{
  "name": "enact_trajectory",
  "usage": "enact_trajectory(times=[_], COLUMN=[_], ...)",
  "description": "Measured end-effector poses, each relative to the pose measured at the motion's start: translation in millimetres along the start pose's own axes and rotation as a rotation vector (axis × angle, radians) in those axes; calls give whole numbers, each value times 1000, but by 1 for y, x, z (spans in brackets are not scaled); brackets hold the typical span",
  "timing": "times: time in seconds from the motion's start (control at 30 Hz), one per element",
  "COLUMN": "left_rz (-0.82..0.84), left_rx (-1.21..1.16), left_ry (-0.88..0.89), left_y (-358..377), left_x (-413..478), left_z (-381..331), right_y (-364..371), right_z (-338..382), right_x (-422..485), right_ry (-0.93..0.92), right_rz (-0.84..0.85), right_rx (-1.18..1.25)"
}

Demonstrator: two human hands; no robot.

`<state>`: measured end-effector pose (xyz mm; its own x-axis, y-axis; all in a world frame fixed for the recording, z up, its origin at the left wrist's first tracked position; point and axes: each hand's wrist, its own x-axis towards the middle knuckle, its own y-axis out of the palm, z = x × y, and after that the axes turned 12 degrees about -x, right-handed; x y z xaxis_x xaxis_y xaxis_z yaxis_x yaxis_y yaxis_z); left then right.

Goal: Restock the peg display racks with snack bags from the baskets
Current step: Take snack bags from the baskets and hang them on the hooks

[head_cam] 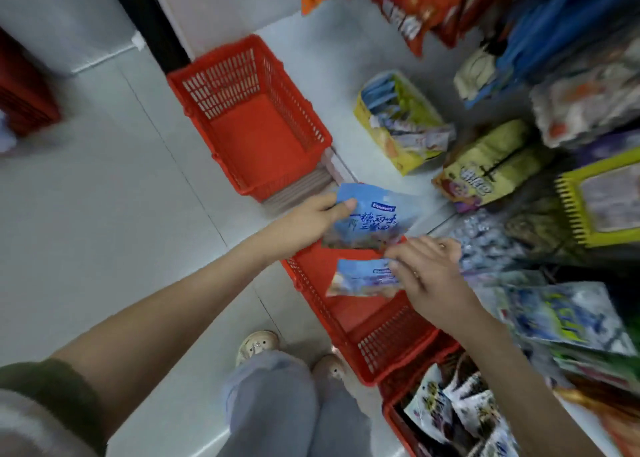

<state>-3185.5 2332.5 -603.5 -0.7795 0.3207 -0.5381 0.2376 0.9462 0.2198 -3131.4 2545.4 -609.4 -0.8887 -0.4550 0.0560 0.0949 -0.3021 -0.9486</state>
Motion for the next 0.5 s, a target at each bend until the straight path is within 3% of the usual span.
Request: enact_trajectory(times=[0.13,0.27,0.4,0.5], left_rz=[220,228,224,295], left_rx=[-78,-70,-25,5], left_ry=[-8,28,91,200], left_y=[53,104,149,187], left_x=[-74,-137,-192,-238], left_z=[-104,-195,-264,-301], right_y=[-156,-280,-374,-432], right_z=[58,93,109,110], right_x=[5,-4,-22,-36], right_ry=[108,266,368,396], right_rz=[-181,-309,-274,-297], right_rx=[65,-6,84,16])
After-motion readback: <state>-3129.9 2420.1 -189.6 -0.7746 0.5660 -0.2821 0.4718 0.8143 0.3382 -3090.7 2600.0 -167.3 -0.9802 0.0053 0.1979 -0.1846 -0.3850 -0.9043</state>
